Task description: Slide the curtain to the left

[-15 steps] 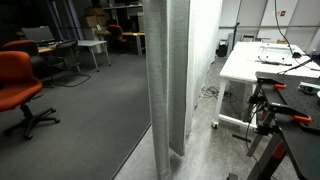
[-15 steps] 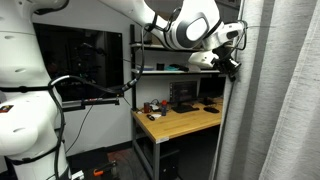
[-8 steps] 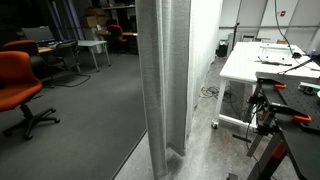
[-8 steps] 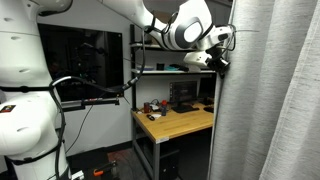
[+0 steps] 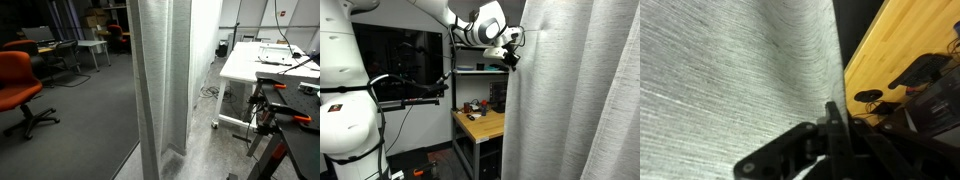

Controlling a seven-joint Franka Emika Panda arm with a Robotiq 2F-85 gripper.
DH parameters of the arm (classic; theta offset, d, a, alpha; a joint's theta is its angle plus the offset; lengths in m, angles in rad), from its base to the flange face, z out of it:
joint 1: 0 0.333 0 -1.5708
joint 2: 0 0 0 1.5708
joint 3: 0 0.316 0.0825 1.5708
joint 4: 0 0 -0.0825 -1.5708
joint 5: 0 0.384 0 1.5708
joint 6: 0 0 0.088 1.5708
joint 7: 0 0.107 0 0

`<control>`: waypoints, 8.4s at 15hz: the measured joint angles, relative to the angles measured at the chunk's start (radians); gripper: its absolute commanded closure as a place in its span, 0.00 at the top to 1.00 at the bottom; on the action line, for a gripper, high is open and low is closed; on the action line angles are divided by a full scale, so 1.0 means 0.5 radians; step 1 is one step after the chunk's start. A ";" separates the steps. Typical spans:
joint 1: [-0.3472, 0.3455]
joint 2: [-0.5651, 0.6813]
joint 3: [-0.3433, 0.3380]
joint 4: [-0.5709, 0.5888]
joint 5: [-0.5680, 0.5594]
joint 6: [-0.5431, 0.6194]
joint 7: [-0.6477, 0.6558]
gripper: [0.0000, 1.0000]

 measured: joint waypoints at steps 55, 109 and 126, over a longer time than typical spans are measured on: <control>1.172 0.901 0.461 1.535 -1.133 -1.159 -0.285 0.01; 0.383 0.554 0.134 1.291 -0.734 -1.775 -0.293 1.00; 0.101 0.223 0.023 0.783 -0.319 -2.217 -0.447 1.00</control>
